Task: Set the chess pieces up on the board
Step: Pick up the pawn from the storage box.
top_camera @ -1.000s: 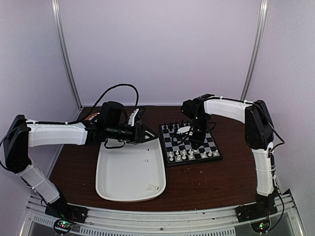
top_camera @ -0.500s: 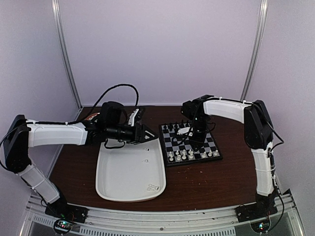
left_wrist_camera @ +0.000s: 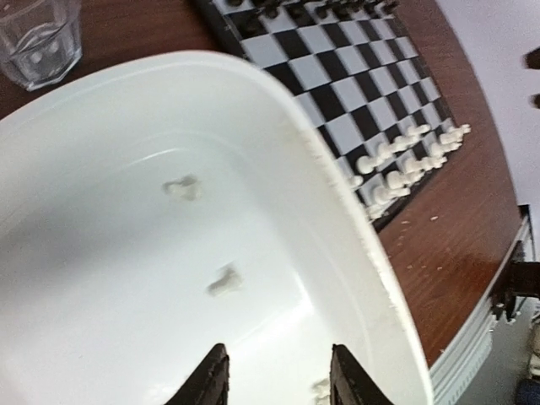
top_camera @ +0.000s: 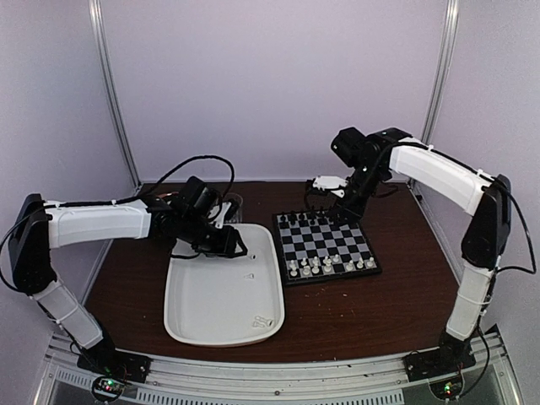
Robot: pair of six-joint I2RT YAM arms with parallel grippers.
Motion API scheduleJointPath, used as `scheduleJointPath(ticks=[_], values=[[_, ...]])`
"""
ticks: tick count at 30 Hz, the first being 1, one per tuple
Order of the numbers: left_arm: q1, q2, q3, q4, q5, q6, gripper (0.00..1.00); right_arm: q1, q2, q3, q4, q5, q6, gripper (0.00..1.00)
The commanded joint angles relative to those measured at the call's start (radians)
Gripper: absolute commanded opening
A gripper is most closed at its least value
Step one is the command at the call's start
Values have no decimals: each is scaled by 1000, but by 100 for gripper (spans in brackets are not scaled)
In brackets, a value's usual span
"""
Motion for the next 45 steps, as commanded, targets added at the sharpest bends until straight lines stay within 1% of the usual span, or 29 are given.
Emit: scheduleJointPath(ticks=[1,2,3,5,8,12,14,17,18,22,26,31,34,37,40,45], values=[[7,27,4,-183,-151,7,40,10,-125,-103,136,-246,-2,41],[7,20,-18,-160,-165,-11,40,19,-135,-117,158,-298,2,43],[8,15,-31,-143,-180,-22,40,34,-131,-119,169,-311,5,44],[9,22,-38,-99,-169,-11,40,72,-93,-78,140,-311,-7,42],[9,78,7,-100,-124,-14,39,112,-38,-48,128,-325,0,39],[9,126,15,-55,-92,-84,35,165,36,8,107,-310,3,35],[8,156,33,-40,-57,-126,26,180,62,26,103,-303,15,32],[5,192,44,-19,-10,-208,24,188,77,30,102,-288,20,31],[2,197,46,-16,-15,-230,25,188,78,29,102,-282,19,31],[-3,212,73,-35,-96,-253,34,188,65,11,105,-251,14,31],[10,264,155,-53,-175,-210,38,188,33,-21,123,-228,12,31],[26,364,276,-92,-192,-207,38,188,-12,-48,128,-210,11,31],[26,416,331,-111,-206,-222,34,188,-41,-75,144,-191,9,32],[26,476,402,-164,-219,-225,34,188,-62,-93,152,-180,9,32],[26,518,447,-181,-219,-217,34,188,-75,-104,156,-183,9,32],[24,551,455,-195,-184,-210,25,188,-85,-114,159,-181,8,32]])
